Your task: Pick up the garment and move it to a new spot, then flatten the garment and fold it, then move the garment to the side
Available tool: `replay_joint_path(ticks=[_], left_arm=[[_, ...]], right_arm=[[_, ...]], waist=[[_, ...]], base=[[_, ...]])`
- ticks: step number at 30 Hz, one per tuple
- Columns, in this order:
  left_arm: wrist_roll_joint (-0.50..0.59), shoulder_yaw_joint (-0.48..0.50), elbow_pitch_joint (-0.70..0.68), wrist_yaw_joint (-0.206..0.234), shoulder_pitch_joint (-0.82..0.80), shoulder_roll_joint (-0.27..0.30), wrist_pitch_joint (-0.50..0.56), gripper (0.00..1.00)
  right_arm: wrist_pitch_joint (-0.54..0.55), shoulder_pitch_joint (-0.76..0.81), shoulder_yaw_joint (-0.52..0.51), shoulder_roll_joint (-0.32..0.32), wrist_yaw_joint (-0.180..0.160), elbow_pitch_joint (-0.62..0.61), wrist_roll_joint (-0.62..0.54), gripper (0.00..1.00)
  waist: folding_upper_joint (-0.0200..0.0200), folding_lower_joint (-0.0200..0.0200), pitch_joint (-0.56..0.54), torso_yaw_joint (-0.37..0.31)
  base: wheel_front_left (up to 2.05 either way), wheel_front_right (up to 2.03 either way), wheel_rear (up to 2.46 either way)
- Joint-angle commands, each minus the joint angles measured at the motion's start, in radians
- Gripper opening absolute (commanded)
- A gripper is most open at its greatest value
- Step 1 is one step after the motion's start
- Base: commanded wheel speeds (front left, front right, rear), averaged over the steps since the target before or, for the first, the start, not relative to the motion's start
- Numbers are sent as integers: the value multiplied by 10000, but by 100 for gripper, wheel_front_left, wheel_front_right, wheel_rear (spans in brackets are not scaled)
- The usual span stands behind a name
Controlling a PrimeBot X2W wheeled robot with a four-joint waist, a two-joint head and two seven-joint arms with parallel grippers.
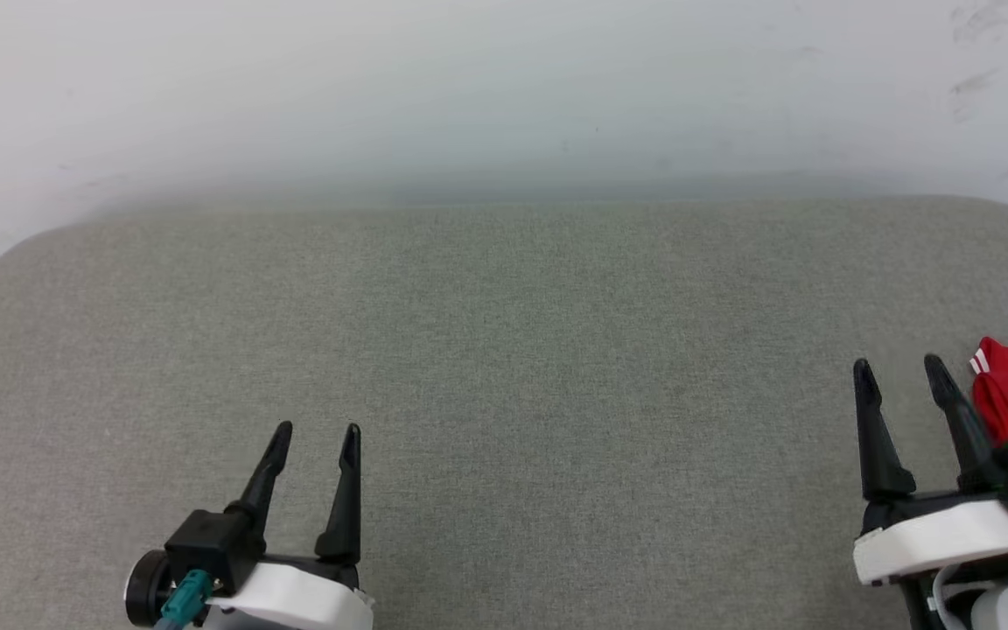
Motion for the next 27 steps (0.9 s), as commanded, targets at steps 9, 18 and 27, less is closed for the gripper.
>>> replay_joint_path(ticks=[9,18,27], left_arm=[[163,23,292,-154,338,-84,-20,100],[327,109,66,-255,383,-102,-20,100],[374,112,-374,-300,390,-109,-20,100]], right_arm=[[-380,870,-149,541,-9,38,-42,100],[-454,763,-32,615,-9,71,-254,100],[-447,729,-149,635,-9,-139,-319,100]], waist=[[0,2,-270,64],[0,2,-230,24],[0,2,-184,31]], base=[[0,0,0],[0,0,0],[0,0,0]])
